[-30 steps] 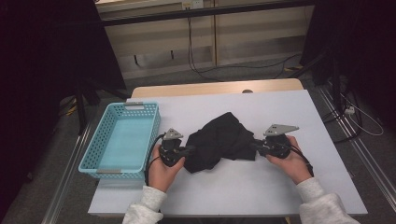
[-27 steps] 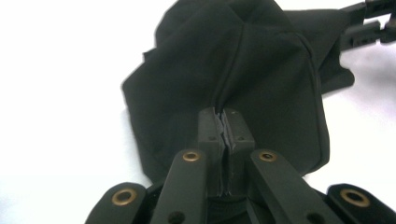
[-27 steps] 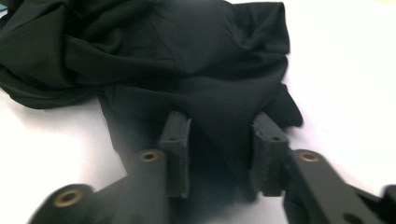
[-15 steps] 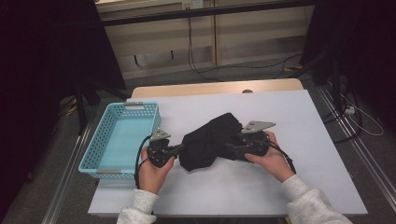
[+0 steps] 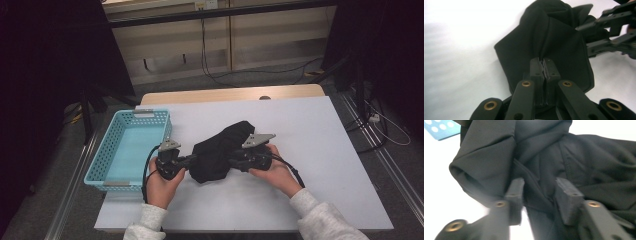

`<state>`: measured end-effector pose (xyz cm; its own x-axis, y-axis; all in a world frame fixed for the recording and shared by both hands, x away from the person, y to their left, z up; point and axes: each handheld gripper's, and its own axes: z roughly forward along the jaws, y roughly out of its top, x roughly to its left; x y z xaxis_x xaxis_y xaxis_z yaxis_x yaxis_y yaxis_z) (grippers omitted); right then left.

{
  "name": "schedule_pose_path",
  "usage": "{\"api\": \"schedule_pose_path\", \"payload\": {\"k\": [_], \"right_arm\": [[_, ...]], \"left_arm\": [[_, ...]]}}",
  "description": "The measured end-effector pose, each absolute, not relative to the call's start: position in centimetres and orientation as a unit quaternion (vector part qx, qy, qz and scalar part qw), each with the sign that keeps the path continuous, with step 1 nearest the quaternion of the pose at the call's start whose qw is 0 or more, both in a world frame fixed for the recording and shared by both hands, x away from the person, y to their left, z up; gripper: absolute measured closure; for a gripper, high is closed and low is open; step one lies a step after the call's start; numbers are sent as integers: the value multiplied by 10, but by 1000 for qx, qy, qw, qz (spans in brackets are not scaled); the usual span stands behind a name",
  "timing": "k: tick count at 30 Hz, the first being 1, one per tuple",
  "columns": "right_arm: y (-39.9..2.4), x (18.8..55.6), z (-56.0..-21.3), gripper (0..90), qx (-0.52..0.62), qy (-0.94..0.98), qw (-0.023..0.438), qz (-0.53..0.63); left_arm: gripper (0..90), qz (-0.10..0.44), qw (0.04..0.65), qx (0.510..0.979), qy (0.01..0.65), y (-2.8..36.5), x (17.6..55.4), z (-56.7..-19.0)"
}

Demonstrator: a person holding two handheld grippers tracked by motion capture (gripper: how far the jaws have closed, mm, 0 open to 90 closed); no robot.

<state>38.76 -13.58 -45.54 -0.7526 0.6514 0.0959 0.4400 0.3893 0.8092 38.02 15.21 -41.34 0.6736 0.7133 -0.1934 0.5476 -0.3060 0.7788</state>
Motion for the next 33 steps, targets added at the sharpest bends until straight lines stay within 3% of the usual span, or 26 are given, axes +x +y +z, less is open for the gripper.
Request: {"api": "schedule_pose_path", "payload": {"k": [4,23,33], "right_arm": [[-138,389,-460,858,335,825,95,445],[-221,378,-415,875,380,756,167,507],[-250,376,-420,874,412,735,156,516]], "left_arm": [[876,88,441,806,384,150,380,-413],[882,118,471,779,396,168,383,-396],[881,117,485,768,402,178,386,-391]]}}
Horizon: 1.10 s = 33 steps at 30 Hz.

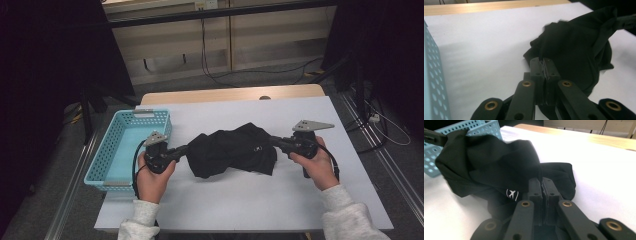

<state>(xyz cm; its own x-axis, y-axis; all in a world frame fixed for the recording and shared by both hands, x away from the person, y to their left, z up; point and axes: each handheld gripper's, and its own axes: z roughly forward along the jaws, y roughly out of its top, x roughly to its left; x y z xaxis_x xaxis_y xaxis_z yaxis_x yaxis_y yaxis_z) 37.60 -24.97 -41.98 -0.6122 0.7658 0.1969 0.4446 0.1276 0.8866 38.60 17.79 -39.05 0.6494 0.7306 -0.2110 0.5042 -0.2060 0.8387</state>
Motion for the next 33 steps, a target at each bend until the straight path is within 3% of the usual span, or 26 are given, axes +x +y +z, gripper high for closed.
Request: {"api": "schedule_pose_path", "payload": {"k": [21,25,29,33], "right_arm": [[-254,375,-436,872,425,751,146,484],[-247,375,-441,873,420,761,145,474],[-245,375,-442,873,417,766,145,468],[-246,374,-442,872,418,763,146,470]], "left_arm": [[843,97,448,793,402,157,391,-411],[719,103,448,791,403,154,392,-410],[508,104,452,786,407,150,393,-413],[441,107,456,790,396,146,391,-409]]}}
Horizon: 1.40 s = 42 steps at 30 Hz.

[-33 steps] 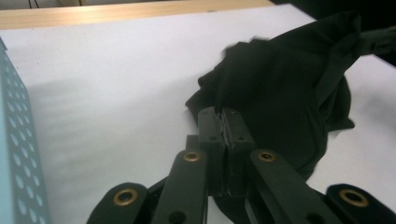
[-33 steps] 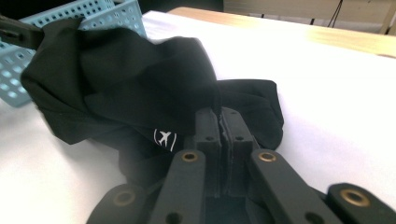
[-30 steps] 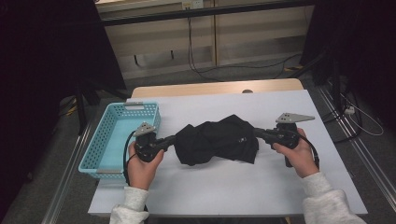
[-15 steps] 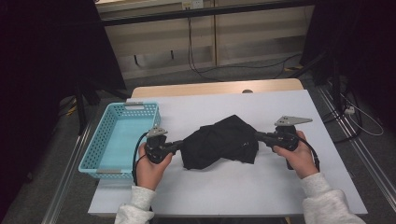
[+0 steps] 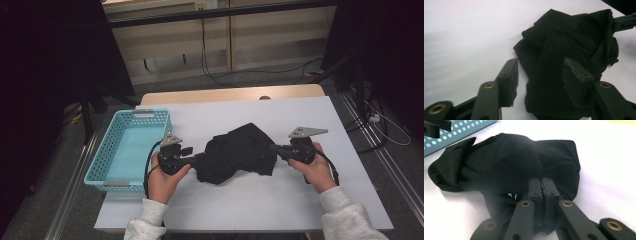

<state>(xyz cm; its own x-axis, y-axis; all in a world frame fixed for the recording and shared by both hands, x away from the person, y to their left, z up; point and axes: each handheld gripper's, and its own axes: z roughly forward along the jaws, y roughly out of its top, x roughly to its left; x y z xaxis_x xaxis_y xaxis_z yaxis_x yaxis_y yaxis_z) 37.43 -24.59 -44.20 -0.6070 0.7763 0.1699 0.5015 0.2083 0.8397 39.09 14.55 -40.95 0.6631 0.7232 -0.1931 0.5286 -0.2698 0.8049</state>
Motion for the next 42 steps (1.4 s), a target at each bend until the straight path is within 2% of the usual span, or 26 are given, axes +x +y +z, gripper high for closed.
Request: {"api": "schedule_pose_path", "payload": {"k": [7,24,28,34,35,36,42], "right_arm": [[-245,373,-441,872,417,764,148,470],[-244,372,-439,870,415,763,158,469],[-243,372,-440,869,415,765,157,467],[-242,371,-440,868,413,767,158,465],[-242,372,-440,867,413,767,157,465],[-242,372,-440,867,413,767,157,465],[-239,372,-442,866,410,773,155,458]], "left_arm": [[370,98,462,796,379,135,387,-407],[365,68,430,831,347,99,379,-425],[419,73,419,839,339,94,378,-430],[558,78,396,854,329,93,378,-436],[613,78,394,854,329,93,379,-437],[613,74,394,854,333,93,379,-437],[747,69,386,856,336,96,379,-440]]}}
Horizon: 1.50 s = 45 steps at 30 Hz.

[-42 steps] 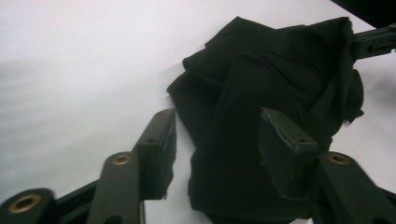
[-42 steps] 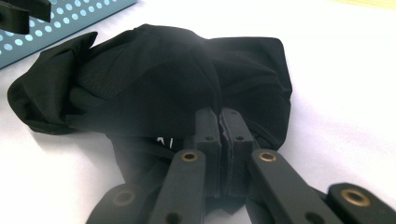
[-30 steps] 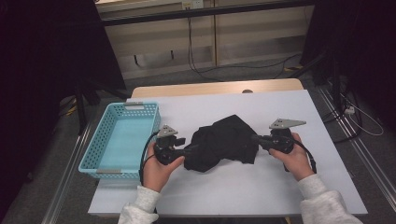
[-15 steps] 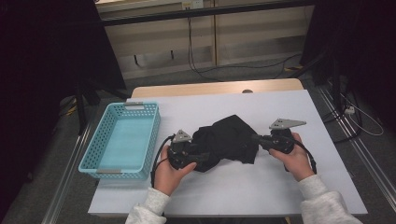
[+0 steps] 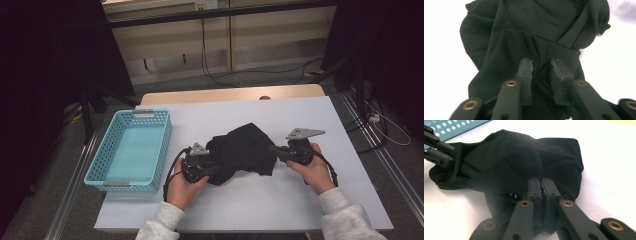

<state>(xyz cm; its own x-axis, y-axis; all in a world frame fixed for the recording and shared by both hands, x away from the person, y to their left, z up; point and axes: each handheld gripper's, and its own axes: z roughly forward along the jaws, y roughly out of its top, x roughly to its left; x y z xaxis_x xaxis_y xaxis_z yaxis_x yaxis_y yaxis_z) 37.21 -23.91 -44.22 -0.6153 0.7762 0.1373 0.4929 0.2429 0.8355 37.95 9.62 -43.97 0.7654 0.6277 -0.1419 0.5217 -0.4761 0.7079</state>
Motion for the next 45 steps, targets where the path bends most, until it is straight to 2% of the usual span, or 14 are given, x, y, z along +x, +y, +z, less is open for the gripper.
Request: {"api": "schedule_pose_path", "payload": {"k": [5,12,19,35,45], "right_arm": [[-237,372,-442,869,408,774,155,458],[-240,373,-441,870,413,769,155,462],[-244,372,-439,874,416,763,157,469],[-281,370,-425,876,455,716,172,501],[-283,371,-429,876,463,717,167,494]], "left_arm": [[825,61,389,855,338,99,379,-437],[863,49,402,850,339,105,379,-429],[872,50,431,829,354,118,382,-417],[874,93,485,772,399,169,389,-392],[875,100,484,766,412,178,391,-391]]}}
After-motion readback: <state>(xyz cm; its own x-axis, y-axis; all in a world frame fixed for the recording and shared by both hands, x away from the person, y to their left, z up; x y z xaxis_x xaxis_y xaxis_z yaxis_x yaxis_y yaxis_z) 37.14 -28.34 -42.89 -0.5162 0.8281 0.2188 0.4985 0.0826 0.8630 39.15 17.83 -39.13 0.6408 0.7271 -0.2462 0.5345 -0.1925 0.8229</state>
